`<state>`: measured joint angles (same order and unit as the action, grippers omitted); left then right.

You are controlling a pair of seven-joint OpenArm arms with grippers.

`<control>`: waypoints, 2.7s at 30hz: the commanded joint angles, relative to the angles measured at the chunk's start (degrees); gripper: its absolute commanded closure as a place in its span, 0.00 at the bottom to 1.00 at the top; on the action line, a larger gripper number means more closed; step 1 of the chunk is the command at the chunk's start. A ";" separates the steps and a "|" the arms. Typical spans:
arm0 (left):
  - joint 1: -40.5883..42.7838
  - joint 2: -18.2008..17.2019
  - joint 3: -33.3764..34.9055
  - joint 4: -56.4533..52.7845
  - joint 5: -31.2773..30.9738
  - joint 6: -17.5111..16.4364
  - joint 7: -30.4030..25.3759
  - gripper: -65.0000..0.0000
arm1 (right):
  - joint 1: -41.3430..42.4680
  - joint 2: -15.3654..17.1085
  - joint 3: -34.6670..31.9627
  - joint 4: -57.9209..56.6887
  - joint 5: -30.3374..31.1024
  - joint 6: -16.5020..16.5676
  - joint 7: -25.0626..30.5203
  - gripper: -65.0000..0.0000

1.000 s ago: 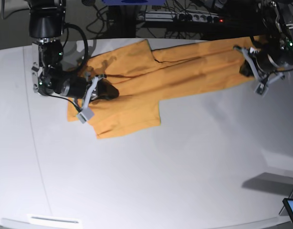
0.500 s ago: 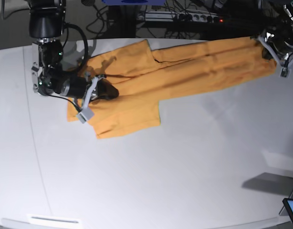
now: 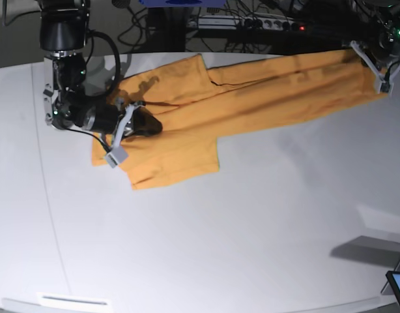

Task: Fold the T-shirt properly
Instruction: 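Adjust the left gripper's hold on the strip's hem end, pulling it taut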

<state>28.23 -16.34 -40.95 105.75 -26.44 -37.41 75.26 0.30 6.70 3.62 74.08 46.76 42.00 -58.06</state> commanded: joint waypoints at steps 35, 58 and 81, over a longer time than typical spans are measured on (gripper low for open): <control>-6.65 -5.51 -0.59 -11.47 5.91 0.09 -4.63 1.00 | -0.51 1.08 -0.14 -0.11 -5.14 -2.00 -3.87 0.99; -10.25 -7.18 -0.50 -14.46 6.70 0.09 -4.63 1.00 | -0.51 1.08 -0.23 -0.11 -5.22 -2.00 -3.87 0.99; -16.67 -8.50 4.42 -23.34 11.53 0.27 -4.71 1.00 | -0.34 1.17 -2.87 -0.11 -5.31 -2.00 -3.34 0.99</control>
<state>11.27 -24.56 -36.69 82.98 -14.98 -37.15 70.30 0.32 7.40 0.86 74.13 46.81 41.56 -57.04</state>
